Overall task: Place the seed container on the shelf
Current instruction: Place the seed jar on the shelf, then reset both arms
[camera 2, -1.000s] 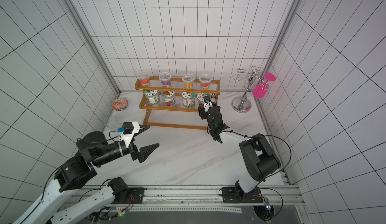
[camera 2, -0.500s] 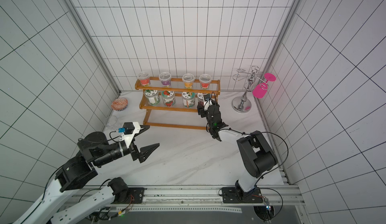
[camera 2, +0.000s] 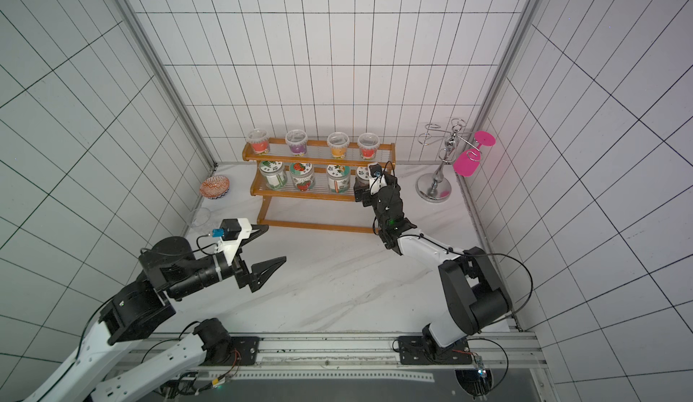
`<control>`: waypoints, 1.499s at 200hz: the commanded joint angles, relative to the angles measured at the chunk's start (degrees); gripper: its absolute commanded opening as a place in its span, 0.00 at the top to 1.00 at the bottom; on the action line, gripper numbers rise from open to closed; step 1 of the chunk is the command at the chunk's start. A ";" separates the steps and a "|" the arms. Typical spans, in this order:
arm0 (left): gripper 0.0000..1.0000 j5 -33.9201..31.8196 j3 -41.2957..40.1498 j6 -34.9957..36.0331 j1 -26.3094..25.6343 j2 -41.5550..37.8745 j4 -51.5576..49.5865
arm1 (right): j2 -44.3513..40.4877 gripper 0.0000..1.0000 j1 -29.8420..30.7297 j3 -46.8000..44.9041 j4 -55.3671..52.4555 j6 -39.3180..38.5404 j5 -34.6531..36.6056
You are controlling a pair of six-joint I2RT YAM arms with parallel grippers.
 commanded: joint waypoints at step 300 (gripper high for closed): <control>0.01 -42.70 -36.22 -11.40 29.31 22.70 56.81 | -32.36 0.01 -26.39 -33.08 -15.11 5.15 -5.14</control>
